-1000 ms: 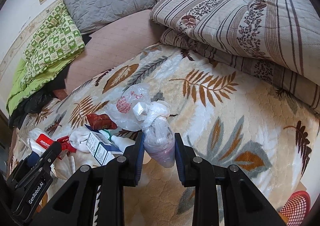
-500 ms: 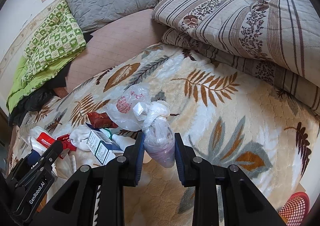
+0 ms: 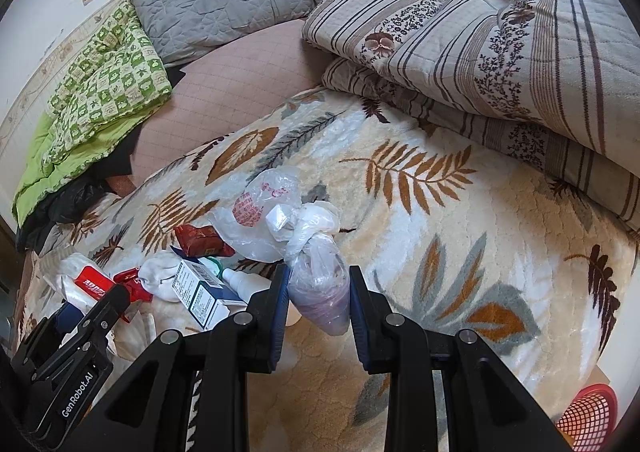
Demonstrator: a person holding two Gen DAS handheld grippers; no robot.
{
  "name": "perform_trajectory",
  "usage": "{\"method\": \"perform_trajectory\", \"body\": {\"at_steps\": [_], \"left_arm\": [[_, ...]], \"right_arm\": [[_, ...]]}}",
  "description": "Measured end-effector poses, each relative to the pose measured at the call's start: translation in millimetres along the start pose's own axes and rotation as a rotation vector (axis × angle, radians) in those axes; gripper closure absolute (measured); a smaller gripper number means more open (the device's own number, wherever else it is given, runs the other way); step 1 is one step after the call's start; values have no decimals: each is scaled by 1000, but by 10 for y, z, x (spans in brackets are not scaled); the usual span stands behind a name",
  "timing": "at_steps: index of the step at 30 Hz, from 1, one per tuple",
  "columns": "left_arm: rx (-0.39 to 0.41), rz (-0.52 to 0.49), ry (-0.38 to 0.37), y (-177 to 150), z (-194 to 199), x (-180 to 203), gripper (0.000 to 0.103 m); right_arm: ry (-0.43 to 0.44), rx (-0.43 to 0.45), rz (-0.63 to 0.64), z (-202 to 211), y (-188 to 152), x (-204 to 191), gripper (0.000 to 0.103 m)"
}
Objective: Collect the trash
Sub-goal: 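Lift both held bags off the bed, then carry both bags to the red basket and open both tools to drop them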
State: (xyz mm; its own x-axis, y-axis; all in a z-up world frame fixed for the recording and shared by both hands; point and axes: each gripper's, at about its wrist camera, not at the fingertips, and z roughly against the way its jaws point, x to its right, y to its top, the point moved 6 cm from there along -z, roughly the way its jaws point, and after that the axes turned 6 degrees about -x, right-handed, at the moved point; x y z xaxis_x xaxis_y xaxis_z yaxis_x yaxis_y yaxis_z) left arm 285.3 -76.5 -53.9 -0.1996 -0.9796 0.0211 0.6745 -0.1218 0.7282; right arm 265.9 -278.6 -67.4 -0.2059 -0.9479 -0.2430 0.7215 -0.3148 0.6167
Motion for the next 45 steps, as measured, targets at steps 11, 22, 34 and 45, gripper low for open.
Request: {"method": "perform_trajectory", "body": {"at_steps": [11,22,34,45], "left_arm": [[3,-5,0,1,25,25,50],[-18,-37,-121,-18,102,283,50],[-100,-288,-523,-445,538,1517,50],[-269,-561,-865,-1266,1007,3163,50]], "right_arm": [[1,11,5,53,1,-16,72],[7,20,-19,171,13,64,72],[-93,78,-207,1243,-534,1332,72],[-240,-49,-452,1864,-2033,2819,72]]}}
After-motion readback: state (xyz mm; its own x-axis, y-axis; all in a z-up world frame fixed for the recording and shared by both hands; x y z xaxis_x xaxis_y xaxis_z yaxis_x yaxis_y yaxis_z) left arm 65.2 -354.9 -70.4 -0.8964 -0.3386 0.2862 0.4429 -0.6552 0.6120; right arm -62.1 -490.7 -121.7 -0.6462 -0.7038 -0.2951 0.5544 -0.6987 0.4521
